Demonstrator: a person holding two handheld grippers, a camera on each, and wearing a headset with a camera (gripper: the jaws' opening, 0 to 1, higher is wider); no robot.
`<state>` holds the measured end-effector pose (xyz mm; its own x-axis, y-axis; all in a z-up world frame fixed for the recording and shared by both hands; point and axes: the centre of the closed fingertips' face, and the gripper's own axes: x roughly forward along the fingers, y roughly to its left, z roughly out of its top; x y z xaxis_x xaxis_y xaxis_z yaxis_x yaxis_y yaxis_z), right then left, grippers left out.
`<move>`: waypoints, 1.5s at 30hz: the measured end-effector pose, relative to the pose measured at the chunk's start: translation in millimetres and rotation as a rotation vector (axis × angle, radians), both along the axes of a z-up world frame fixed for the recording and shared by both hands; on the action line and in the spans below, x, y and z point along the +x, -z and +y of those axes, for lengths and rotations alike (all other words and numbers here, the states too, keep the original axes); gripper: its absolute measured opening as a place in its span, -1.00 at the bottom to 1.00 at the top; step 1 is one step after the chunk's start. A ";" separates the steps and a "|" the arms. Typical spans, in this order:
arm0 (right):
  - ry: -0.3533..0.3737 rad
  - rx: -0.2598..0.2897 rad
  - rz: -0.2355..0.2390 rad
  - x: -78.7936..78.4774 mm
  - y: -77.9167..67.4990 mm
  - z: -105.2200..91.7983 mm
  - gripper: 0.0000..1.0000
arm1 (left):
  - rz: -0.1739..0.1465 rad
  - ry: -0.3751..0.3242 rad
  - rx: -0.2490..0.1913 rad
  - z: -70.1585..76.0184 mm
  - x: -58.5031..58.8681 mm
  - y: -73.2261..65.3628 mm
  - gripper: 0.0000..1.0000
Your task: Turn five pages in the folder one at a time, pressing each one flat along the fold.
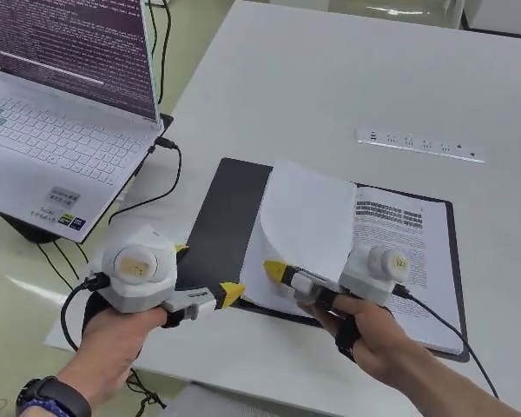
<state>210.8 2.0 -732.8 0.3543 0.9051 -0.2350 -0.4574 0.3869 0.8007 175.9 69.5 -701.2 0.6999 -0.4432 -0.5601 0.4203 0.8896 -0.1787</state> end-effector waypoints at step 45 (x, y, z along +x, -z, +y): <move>-0.057 -0.160 -0.101 -32.6 12.7 -42.4 -0.07 | 0.018 0.035 0.004 -29.9 19.9 20.9 0.09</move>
